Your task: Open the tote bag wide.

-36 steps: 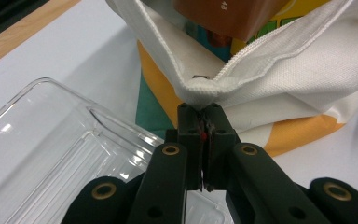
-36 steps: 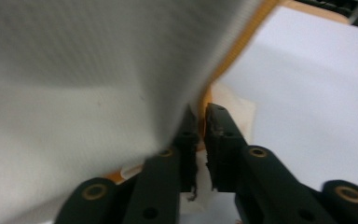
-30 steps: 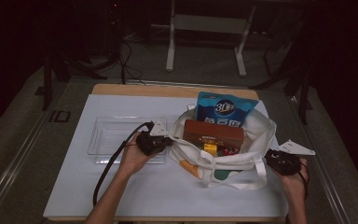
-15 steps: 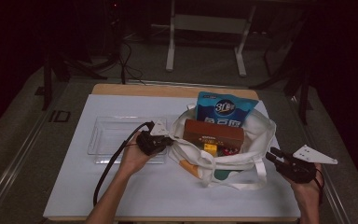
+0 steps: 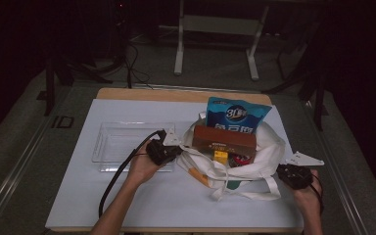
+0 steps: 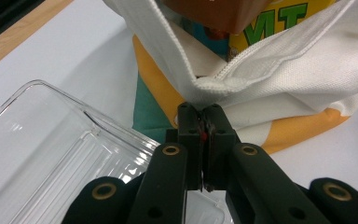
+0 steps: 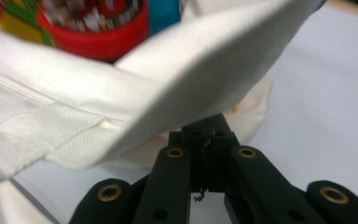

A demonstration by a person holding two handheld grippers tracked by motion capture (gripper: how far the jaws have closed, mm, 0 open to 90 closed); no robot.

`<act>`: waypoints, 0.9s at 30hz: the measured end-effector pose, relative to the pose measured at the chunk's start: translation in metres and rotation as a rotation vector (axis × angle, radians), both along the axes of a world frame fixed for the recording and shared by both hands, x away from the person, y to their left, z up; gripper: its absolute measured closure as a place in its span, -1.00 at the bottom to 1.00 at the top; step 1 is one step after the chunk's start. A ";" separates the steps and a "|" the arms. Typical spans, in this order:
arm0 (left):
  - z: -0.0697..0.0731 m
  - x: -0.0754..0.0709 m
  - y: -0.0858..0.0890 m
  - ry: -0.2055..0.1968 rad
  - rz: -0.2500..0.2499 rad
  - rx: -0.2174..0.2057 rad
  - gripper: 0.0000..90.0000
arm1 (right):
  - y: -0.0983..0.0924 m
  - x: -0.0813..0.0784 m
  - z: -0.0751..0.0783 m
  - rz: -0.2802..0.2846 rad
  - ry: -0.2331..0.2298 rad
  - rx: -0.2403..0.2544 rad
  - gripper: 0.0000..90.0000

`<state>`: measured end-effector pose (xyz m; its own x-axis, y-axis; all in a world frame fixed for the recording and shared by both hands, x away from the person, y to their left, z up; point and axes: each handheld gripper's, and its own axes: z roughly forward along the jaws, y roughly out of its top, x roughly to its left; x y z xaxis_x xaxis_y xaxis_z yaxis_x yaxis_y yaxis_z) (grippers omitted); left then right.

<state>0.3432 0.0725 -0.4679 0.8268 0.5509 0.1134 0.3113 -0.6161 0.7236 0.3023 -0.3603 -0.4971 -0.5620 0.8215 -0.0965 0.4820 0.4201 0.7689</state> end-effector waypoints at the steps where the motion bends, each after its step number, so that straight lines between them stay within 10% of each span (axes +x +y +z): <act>1: 0.000 0.000 0.000 0.000 0.000 -0.002 0.94 | 0.001 0.000 -0.002 -0.002 0.003 -0.011 1.00; 20: 0.037 -0.002 0.029 -0.009 0.034 -0.258 0.45 | 0.000 -0.004 0.009 -0.003 -0.035 0.010 0.99; 27: 0.032 -0.003 0.016 -0.010 0.021 -0.166 0.81 | 0.000 -0.004 0.010 -0.001 -0.039 0.010 0.99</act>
